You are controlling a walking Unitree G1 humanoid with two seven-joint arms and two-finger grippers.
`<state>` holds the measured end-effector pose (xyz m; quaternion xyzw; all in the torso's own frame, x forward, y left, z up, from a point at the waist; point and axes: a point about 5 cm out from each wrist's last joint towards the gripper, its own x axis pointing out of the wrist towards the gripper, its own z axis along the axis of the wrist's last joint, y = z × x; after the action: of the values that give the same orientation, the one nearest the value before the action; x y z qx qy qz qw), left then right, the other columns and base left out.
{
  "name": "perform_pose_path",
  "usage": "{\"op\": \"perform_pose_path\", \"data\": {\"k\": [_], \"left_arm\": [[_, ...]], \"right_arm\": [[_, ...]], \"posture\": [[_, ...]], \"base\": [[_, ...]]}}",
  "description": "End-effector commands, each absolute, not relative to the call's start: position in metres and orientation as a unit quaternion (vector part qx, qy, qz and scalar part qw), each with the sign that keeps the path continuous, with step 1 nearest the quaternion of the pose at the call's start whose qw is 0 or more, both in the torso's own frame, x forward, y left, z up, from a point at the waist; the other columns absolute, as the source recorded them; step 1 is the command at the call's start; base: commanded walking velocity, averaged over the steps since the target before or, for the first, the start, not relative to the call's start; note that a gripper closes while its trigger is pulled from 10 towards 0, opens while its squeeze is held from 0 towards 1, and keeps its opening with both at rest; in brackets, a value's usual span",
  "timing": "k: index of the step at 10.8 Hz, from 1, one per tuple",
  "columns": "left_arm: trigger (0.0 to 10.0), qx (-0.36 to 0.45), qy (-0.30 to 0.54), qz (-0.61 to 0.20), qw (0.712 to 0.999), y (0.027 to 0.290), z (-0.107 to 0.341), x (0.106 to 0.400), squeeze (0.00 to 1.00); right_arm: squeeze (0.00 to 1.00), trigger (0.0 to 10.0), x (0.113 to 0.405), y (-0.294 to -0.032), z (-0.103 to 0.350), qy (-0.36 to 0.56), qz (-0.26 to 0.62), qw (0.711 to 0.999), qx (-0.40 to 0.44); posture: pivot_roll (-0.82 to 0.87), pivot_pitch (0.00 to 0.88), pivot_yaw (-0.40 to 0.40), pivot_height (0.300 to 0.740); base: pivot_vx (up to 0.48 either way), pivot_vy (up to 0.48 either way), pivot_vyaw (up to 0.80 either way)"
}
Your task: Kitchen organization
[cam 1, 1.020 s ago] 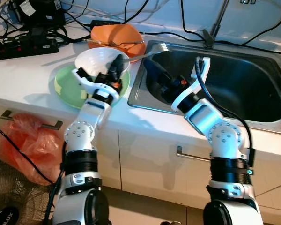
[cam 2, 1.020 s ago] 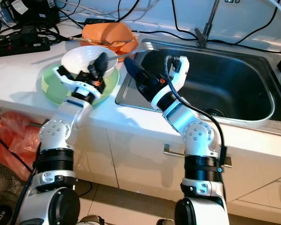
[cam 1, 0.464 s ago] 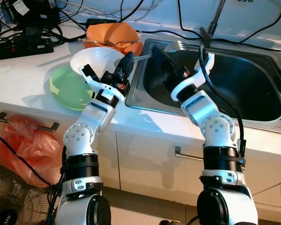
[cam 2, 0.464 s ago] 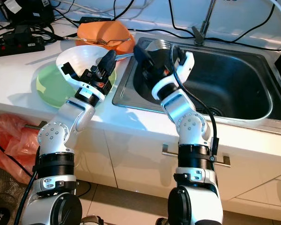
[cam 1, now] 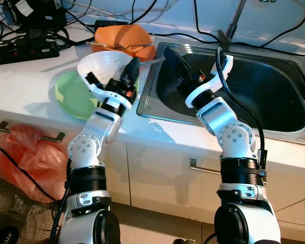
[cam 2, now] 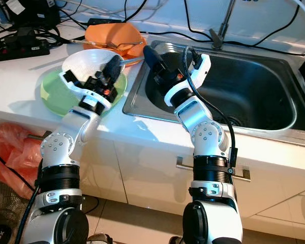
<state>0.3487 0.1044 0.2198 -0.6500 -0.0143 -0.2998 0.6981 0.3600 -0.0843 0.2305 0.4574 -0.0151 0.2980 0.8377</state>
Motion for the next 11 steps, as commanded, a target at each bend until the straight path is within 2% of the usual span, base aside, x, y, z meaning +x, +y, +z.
{"op": "perform_pose_path", "data": {"k": [1,3,4,11], "left_arm": [[0.0,-0.646,-0.01,-0.317,0.694,0.097,0.223,0.345,0.0],[0.0,-0.648,-0.002,-0.328,0.687,0.092,0.222,0.34,0.0],[0.0,-0.648,0.001,-0.33,0.686,0.091,0.221,0.339,0.0],[0.0,-0.646,0.005,-0.323,0.691,0.094,0.218,0.34,0.0]], "right_arm": [[0.0,10.0,0.362,-0.084,0.233,-0.02,0.295,0.842,0.452],[0.0,10.0,0.366,-0.078,0.233,-0.018,0.301,0.838,0.455],[0.0,0.0,0.368,-0.077,0.235,-0.024,0.3,0.835,0.461],[0.0,0.0,0.374,-0.082,0.241,-0.045,0.286,0.835,0.467]], "posture": [[0.07,0.089,-0.032,0.74],[0.08,0.088,-0.038,0.74],[0.08,0.088,-0.038,0.74],[0.08,0.089,-0.039,0.74]], "base": [[0.0,0.0,0.0],[0.0,0.0,0.0],[0.0,0.0,0.0],[0.0,0.0,0.0]]}}
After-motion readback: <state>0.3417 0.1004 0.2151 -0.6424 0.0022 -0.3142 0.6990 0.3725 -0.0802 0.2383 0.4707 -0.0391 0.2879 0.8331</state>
